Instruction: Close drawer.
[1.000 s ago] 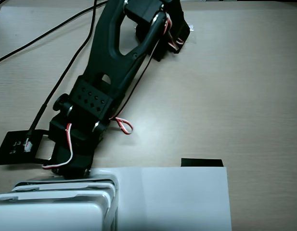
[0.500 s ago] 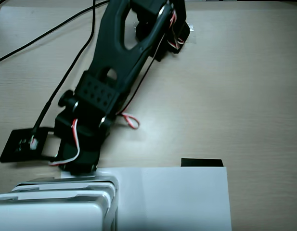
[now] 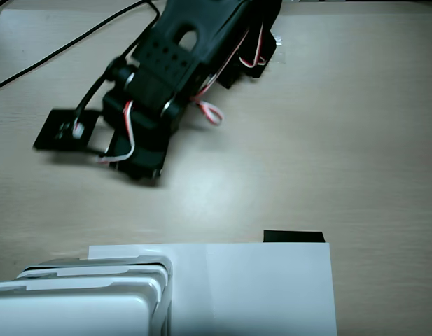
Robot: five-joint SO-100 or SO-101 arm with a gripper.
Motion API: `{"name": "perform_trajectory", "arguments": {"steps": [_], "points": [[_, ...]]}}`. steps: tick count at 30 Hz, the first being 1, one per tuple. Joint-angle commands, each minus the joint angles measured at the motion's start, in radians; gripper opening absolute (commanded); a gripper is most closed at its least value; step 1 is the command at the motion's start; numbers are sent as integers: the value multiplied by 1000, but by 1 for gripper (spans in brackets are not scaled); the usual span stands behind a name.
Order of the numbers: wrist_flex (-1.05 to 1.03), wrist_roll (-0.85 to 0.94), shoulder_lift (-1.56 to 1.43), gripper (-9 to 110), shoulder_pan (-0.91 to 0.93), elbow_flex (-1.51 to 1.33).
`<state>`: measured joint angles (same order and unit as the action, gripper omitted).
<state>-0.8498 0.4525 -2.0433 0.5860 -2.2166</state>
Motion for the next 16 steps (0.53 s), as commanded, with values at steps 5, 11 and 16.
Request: {"name": "perform_trajectory", "arguments": {"steps": [5,11,16], "points": [[-17,9,-224,0,38,-160],[-44,-2,-265,0,43,-170],[-49,-2,-285,0,38,-181]]}}
